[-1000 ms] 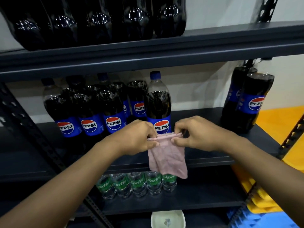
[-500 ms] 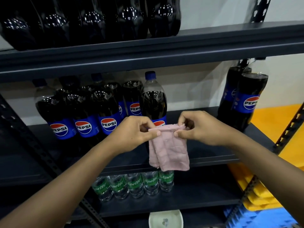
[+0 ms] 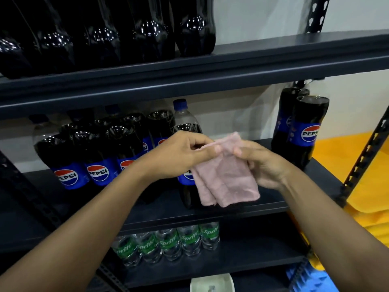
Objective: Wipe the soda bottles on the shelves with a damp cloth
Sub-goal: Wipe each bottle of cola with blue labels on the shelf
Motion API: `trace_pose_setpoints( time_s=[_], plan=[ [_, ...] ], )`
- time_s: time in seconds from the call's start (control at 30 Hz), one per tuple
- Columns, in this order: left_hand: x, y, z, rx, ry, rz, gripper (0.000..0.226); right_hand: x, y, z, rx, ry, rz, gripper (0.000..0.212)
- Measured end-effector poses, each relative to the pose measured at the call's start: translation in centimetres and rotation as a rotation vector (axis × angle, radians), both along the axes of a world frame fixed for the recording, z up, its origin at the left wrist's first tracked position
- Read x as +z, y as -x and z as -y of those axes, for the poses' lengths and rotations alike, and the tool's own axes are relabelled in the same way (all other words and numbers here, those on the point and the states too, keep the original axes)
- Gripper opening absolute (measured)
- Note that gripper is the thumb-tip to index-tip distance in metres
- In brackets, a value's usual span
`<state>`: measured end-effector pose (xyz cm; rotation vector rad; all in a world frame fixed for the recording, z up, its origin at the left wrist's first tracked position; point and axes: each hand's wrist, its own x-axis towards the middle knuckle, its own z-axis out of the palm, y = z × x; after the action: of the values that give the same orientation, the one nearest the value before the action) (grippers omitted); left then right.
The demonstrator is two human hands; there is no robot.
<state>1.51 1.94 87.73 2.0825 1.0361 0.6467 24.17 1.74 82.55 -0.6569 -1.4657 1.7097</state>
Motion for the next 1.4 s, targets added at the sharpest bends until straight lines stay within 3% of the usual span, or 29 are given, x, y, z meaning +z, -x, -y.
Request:
trace_pose_setpoints(
  time_s=[0.13,0.3,0.4,0.53,0.6,0.67,0.73,0.83,0.9,1.0,1.13,1.3,1.4],
  plan=[
    [2.0,-0.6,-0.9,0.071,-0.083,0.021,0.027,0.0,1.0,-1.0,0.116,0.101,-0.143,0.043],
    [-0.1,0.8,-1.6,0.311,-0.098,0.106,0.014,-2.4,2.6,-0.8,0.048,0.285,-0.282,0.067],
    [-2.3,1.5,-1.3,0.48,-0.154,0.258,0.011,-2.7,2.9,-0.2,-0.159,0.367,-0.293,0.048],
    [-5.0,2.9,-2.1,0.776,-0.168,0.561,0.018,-0.9,2.1,-0.2,-0.451,0.312,-0.327,0.029],
    [-6.5,3.0,-2.8,0.827,-0.098,0.619,0.019,-0.7,2.8,-1.0,-0.645,0.232,-0.229,0.023],
    [-7.6,2.6,-4.0,0.826,0.029,0.685,0.02,-1.6,4.6,-1.7,-0.793,0.042,-0.04,0.032],
    [-7.9,1.9,-5.5,0.763,0.223,0.787,0.03,-3.9,7.3,-2.2,-0.807,-0.314,0.242,0.057],
    [-7.4,0.5,-7.1,0.627,0.461,0.963,0.057,-9.2,10.2,-3.6,-0.754,-0.803,0.604,0.071],
    [-7.2,-0.4,-7.2,0.58,0.521,1.014,0.061,-11.2,10.7,-5.0,-0.8,-1.03,0.68,0.072],
    [-7.5,-0.8,-7.5,0.549,0.491,1.004,0.065,-9.2,10.9,-7.6,-0.911,-1.266,0.615,0.078],
    [-8.0,-0.8,-8.0,0.53,0.385,1.076,0.05,-2.8,12.0,-8.9,-1.037,-1.322,0.735,0.054],
    [-8.2,-1.0,-8.4,0.518,0.451,1.086,0.053,3.3,12.7,-8.4,-0.785,-1.003,0.885,0.043],
    [-7.9,-0.3,-8.9,0.484,0.405,1.045,0.054,4.3,13.0,-8.0,-0.832,-0.92,0.837,0.044]
  ],
)
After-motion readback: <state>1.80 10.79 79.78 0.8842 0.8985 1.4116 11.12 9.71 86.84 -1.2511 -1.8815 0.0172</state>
